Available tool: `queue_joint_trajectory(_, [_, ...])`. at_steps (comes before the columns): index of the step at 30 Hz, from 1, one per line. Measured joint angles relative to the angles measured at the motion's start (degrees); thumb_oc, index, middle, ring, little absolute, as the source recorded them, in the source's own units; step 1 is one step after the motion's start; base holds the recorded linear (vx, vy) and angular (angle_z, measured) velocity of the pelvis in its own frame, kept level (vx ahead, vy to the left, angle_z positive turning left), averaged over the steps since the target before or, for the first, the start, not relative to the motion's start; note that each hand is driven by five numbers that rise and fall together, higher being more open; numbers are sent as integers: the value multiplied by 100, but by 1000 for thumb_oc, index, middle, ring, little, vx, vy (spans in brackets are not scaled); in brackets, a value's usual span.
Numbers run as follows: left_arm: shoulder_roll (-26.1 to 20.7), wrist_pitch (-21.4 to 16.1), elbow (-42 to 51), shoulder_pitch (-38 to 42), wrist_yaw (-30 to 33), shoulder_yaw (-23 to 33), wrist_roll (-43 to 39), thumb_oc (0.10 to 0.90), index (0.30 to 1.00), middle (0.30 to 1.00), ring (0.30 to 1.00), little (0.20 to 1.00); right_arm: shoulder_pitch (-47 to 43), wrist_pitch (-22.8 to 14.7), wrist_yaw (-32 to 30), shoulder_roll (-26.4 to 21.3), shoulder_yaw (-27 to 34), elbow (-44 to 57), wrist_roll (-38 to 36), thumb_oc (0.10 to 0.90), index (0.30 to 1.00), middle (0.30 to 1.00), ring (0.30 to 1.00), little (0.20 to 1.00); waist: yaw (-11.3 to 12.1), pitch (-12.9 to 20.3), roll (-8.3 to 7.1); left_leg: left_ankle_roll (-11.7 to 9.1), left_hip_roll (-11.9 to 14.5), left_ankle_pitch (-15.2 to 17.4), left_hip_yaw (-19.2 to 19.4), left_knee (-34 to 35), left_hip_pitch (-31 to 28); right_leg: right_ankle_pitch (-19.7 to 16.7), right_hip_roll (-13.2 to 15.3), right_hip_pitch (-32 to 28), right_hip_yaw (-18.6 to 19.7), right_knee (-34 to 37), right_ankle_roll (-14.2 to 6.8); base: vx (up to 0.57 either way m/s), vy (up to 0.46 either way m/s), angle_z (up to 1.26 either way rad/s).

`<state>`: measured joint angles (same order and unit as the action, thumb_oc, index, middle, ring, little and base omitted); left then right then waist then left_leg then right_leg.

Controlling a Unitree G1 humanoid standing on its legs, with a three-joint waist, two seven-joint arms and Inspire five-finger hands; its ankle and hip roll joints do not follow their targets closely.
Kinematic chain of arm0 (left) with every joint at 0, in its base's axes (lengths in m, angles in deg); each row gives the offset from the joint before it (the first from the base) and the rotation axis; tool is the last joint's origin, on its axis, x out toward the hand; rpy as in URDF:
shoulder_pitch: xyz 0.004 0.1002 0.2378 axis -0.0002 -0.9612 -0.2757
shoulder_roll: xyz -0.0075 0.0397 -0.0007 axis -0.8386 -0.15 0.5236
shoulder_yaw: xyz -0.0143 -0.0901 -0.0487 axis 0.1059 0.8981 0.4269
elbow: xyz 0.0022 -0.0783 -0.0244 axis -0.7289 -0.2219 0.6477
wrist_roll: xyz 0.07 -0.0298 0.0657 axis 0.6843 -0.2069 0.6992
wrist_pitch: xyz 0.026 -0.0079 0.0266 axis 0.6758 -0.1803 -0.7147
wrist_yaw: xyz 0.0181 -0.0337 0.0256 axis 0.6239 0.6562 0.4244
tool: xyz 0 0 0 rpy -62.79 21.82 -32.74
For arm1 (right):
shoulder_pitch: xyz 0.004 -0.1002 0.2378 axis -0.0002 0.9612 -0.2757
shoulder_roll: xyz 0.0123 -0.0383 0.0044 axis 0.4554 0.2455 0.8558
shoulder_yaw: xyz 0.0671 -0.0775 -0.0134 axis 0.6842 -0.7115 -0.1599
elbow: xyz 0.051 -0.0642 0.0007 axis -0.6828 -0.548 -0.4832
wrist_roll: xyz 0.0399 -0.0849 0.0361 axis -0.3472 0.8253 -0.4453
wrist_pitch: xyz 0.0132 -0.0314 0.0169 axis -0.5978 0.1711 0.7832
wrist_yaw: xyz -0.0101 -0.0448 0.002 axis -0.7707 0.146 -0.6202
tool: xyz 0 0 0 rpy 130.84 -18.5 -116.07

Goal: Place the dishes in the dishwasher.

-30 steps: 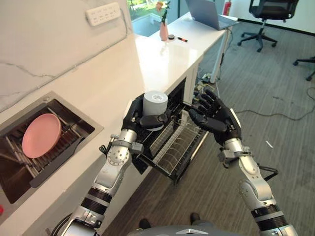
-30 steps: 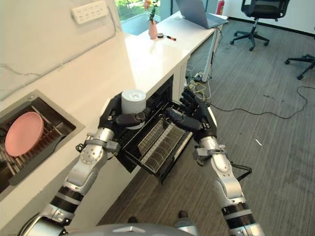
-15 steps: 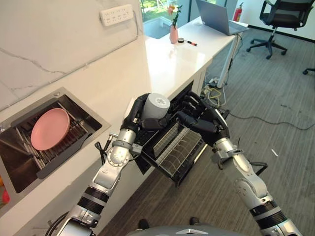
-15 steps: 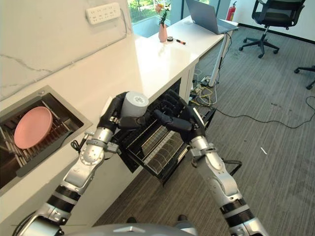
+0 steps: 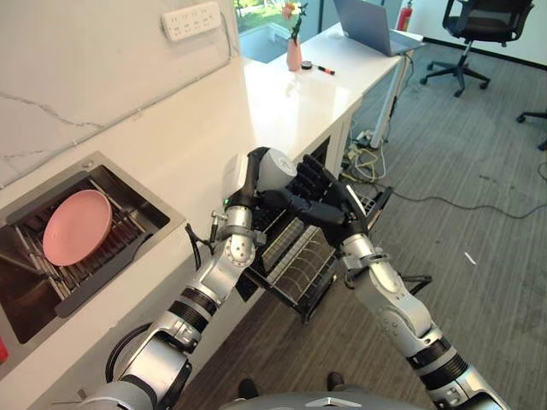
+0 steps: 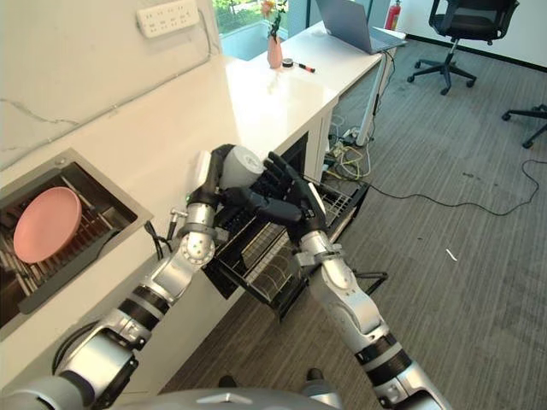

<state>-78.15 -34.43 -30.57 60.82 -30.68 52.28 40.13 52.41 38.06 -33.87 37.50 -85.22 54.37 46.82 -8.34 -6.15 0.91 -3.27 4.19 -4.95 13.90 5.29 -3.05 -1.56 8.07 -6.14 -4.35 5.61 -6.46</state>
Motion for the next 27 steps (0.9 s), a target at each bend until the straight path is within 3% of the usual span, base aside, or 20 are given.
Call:
queue_joint_trajectory(10, [139,161,-10,25,422,-516,116,400,300,300,300,300,-520,-196,-1021,714,-140,-702,769,800,900,900,900,900,51,1,3,1,-4,-2,-15,1,-15,2,3,-18,-32,2,1,3,2,1])
queue_joint_trajectory(17, [280,170,-150,67,787,-594,112,400,300,300,300,300,-565,-442,-1741,1057,-237,-922,793,800,900,900,900,900,109,23,41,4,-5,-1,-60,1,-10,0,2,-45,-87,4,3,9,6,3])
queue_joint_trajectory(27, [471,235,-296,69,881,-725,-69,400,300,300,300,300,-707,-810,-2238,1512,-286,-1475,-187,800,900,900,900,900,187,57,95,13,-10,-8,-149,0,-11,10,1,-88,-181,3,13,8,4,4])
